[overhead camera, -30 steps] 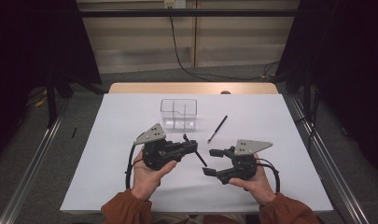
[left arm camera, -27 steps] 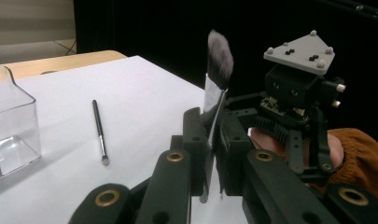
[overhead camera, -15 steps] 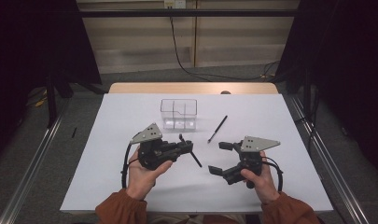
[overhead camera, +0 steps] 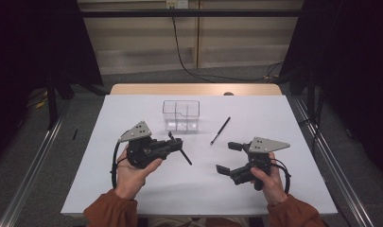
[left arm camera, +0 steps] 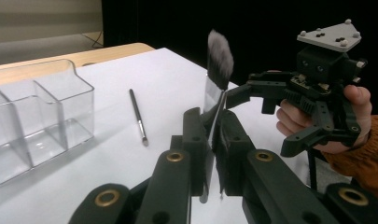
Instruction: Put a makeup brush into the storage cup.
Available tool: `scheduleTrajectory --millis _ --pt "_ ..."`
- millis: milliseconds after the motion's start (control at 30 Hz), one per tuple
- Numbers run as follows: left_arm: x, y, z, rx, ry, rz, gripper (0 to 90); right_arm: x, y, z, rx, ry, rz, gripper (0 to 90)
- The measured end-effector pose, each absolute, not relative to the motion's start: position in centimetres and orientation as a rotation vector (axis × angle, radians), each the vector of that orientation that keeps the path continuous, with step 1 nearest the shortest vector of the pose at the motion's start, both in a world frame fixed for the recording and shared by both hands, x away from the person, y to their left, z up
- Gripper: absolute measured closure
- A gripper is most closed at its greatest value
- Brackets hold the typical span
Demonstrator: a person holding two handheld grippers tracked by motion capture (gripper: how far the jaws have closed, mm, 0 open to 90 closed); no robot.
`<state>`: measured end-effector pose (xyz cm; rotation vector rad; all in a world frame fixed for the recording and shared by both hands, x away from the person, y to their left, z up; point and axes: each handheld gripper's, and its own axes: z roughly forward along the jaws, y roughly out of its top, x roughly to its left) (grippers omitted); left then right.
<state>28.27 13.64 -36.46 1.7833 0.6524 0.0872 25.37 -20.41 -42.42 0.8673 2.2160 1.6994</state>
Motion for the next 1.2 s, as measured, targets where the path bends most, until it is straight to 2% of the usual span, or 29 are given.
scheduleTrajectory --millis 433,533,1200 --pt "28.7 15.4 -36.0 1.797 0.683 0.124 83.7 24.8 -22.7 -43.0 0.965 2.105 1.640 2.9" --pt "28.9 15.8 -36.0 1.792 0.695 0.135 83.7 24.5 -23.2 -43.1 0.968 2.052 1.619 0.0" --pt "29.9 17.7 -35.1 1.806 0.729 0.190 83.7 22.4 -27.4 -44.0 1.070 1.824 1.524 0.0"
